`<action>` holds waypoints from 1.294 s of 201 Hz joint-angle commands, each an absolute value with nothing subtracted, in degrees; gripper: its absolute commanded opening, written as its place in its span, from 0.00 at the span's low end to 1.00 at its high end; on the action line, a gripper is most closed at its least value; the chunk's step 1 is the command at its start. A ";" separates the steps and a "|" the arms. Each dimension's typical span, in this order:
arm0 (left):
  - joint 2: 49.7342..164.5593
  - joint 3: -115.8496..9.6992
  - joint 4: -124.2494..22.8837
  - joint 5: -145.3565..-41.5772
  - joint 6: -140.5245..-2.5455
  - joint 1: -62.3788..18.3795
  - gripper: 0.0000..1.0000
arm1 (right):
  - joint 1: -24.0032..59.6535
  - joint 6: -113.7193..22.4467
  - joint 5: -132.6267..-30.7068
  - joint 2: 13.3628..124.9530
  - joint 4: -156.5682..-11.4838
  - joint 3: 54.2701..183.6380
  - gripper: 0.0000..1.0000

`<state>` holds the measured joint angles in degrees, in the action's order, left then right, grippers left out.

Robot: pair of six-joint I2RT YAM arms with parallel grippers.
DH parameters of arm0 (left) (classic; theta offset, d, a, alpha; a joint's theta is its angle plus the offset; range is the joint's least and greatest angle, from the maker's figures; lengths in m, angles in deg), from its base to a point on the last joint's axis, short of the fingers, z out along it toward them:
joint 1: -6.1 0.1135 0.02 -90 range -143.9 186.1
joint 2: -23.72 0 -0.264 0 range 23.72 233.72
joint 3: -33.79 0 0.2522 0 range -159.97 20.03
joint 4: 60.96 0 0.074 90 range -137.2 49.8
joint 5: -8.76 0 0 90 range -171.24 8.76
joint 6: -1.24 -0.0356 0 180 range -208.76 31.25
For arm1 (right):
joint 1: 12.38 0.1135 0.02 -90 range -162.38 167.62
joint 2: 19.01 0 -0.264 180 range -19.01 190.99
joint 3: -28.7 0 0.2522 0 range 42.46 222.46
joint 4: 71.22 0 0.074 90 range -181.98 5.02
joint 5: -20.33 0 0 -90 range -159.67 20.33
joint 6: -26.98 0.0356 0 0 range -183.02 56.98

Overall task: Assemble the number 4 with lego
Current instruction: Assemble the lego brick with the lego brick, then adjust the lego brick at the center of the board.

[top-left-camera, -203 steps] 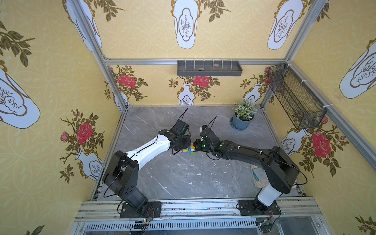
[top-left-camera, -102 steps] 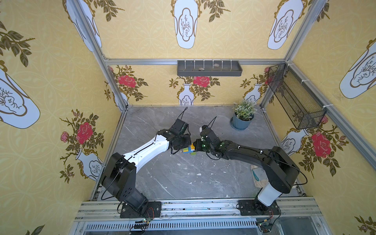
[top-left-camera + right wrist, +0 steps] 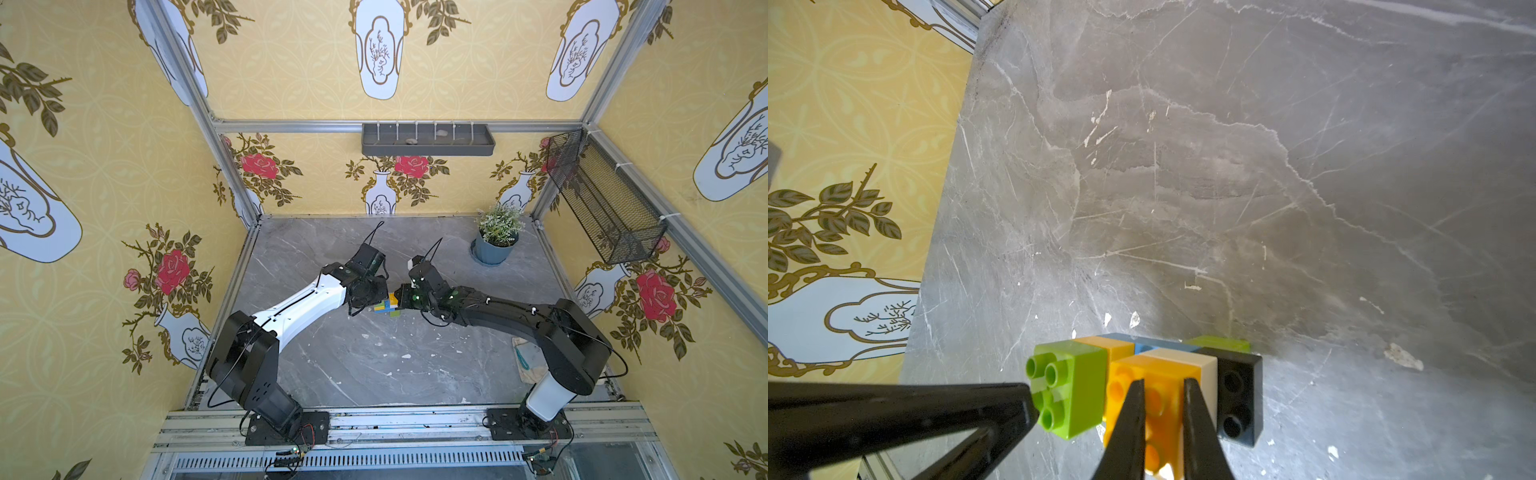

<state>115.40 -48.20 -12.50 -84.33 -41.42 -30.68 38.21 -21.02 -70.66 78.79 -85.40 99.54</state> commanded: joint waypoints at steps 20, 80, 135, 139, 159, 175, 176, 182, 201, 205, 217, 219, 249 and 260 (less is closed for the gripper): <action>116.82 -48.26 -12.42 -84.40 -42.26 -30.64 0.01 | 38.23 -20.68 -71.31 81.73 -115.21 96.81 0.12; 118.55 -48.70 -10.12 -84.04 -42.61 -30.64 0.00 | 38.25 -20.76 -71.46 81.73 -115.06 96.77 0.11; 114.85 -52.08 -9.18 -82.61 -43.88 -30.73 0.22 | 38.18 -21.00 -71.26 81.74 -115.47 97.57 0.11; 114.50 -52.50 -8.95 -82.56 -43.97 -30.73 0.23 | 38.17 -21.01 -71.13 81.65 -115.56 97.68 0.12; 112.75 -54.10 -8.31 -81.84 -44.83 -30.73 0.25 | 38.23 -20.69 -70.26 80.88 -116.12 98.18 0.16; 111.34 -54.29 -8.07 -81.30 -45.23 -30.73 0.26 | 38.21 -20.60 -69.72 80.49 -116.57 98.92 0.19; 111.25 -54.22 -8.03 -81.27 -45.24 -30.73 0.26 | 38.23 -20.59 -69.70 80.49 -116.59 99.04 0.20; 110.77 -53.89 -8.09 -81.13 -45.38 -30.73 0.26 | 38.24 -20.58 -69.48 80.41 -116.91 99.41 0.21; 109.57 -52.59 -8.09 -80.37 -45.60 -30.73 0.26 | 38.25 -20.55 -69.09 80.30 -117.40 100.68 0.21; 109.36 -52.27 -8.14 -80.17 -45.68 -30.73 0.26 | 38.19 -20.64 -69.02 80.29 -117.41 100.96 0.22; 108.75 -51.33 -8.34 -80.01 -45.77 -30.73 0.26 | 38.13 -20.64 -68.81 80.24 -117.99 101.77 0.22; 108.67 -51.20 -8.35 -79.90 -45.78 -30.73 0.26 | 38.20 -20.65 -68.73 80.29 -118.06 101.89 0.22; 107.02 -49.71 -8.70 -79.84 -46.21 -30.77 0.26 | 38.00 -20.57 -68.28 79.28 -118.46 102.45 0.25; 106.41 -49.31 -8.72 -79.79 -46.39 -30.73 0.26 | 37.96 -20.57 -68.29 78.73 -118.55 102.44 0.28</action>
